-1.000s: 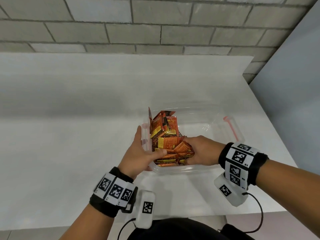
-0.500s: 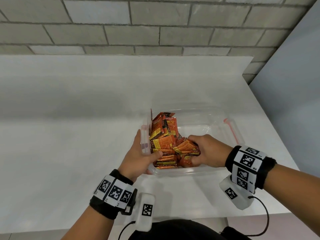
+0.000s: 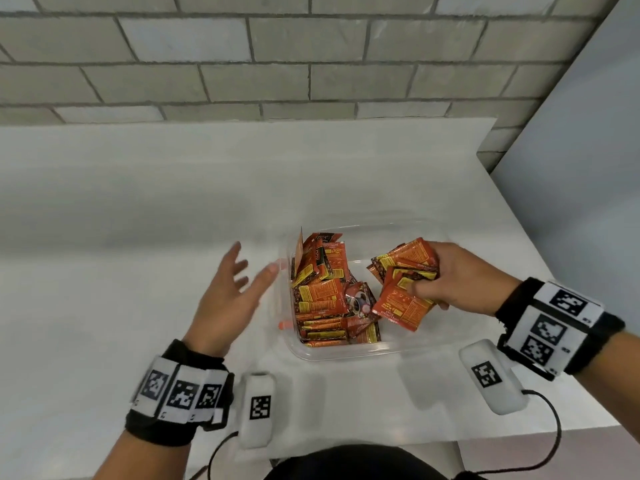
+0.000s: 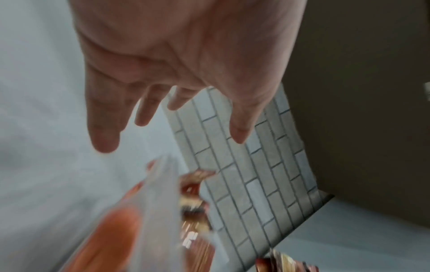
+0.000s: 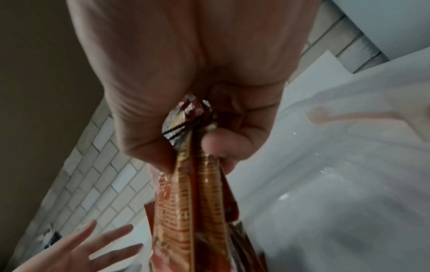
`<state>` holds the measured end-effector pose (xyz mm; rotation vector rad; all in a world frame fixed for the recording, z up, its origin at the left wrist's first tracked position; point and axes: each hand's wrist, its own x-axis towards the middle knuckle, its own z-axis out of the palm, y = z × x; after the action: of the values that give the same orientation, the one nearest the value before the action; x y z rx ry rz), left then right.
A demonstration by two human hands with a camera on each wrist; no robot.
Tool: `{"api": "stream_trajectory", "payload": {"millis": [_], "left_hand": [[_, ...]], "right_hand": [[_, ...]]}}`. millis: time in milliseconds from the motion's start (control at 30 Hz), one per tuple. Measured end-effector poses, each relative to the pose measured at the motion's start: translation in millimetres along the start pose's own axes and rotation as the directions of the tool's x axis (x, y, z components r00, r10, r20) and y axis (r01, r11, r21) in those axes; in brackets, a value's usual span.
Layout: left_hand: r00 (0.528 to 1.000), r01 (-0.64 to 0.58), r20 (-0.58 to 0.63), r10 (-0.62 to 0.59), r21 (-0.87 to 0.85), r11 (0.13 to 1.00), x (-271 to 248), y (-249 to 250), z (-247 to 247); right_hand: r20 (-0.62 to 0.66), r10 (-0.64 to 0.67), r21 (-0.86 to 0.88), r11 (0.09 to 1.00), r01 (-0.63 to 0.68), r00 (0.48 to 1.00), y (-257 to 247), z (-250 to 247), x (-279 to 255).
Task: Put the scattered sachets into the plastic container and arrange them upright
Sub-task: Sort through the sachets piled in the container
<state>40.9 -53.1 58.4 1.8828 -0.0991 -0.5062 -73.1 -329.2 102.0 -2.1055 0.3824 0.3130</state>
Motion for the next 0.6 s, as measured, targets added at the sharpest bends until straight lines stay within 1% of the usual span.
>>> {"api": "stream_trajectory", "payload": {"millis": [67,100,133,167,200,233,267,300,333,367,400,433,467,533,600], "left_hand": [[0.986,-0.139,-0.084,0.146,0.081,0.987,-1,18,-6],[0.958,-0.247,-0.120,0.262,0.121,0.961,-5,30,-4],[0.905,-0.379,-0.144,0.400,0.150,0.913,-11,44,-1],[0.835,-0.509,-0.142,0.531,0.162,0.845,-18,59,5],[0.775,-0.608,-0.104,0.624,0.150,0.780,-25,73,13],[0.752,-0.652,-0.037,0.658,0.104,0.751,-29,83,22],[0.771,-0.637,0.052,0.635,0.034,0.770,-30,90,32],[0.805,-0.574,0.161,0.572,-0.033,0.818,-29,95,43],[0.829,-0.487,0.274,0.487,-0.073,0.870,-24,98,54],[0.833,-0.396,0.381,0.400,-0.094,0.914,-20,99,65],[0.820,-0.310,0.469,0.327,-0.117,0.944,-17,98,74],[0.795,-0.229,0.537,0.282,-0.163,0.960,-16,97,83],[0.774,-0.140,0.583,0.246,-0.221,0.965,-14,96,90],[0.746,0.001,0.637,0.194,-0.292,0.956,-14,93,101],[0.738,0.100,0.654,0.164,-0.347,0.932,-13,90,109]], "right_hand": [[0.014,-0.026,0.017,1.000,0.026,1.000,-9,-8,-3],[0.029,-0.050,0.022,0.999,0.049,0.998,-14,-12,-5],[0.050,-0.078,0.027,0.997,0.077,0.996,-20,-16,-6],[0.073,-0.107,0.025,0.994,0.105,0.992,-26,-20,-7],[0.098,-0.132,0.018,0.991,0.131,0.986,-33,-24,-8],[0.124,-0.155,0.009,0.988,0.155,0.980,-39,-28,-9],[0.149,-0.179,0.001,0.984,0.181,0.972,-45,-31,-10],[0.170,-0.202,-0.004,0.979,0.205,0.965,-51,-33,-11],[0.186,-0.222,0.000,0.974,0.226,0.957,-56,-36,-12],[0.200,-0.239,0.015,0.970,0.241,0.950,-59,-39,-14],[0.209,-0.253,0.028,0.967,0.253,0.944,-62,-41,-15],[0.212,-0.266,0.026,0.963,0.267,0.940,-63,-43,-16],[0.209,-0.272,0.005,0.961,0.277,0.939,-62,-46,-15],[0.189,-0.270,-0.037,0.959,0.282,0.944,-56,-50,-12],[0.147,-0.267,-0.028,0.961,0.274,0.952,-47,-53,-7]]}}
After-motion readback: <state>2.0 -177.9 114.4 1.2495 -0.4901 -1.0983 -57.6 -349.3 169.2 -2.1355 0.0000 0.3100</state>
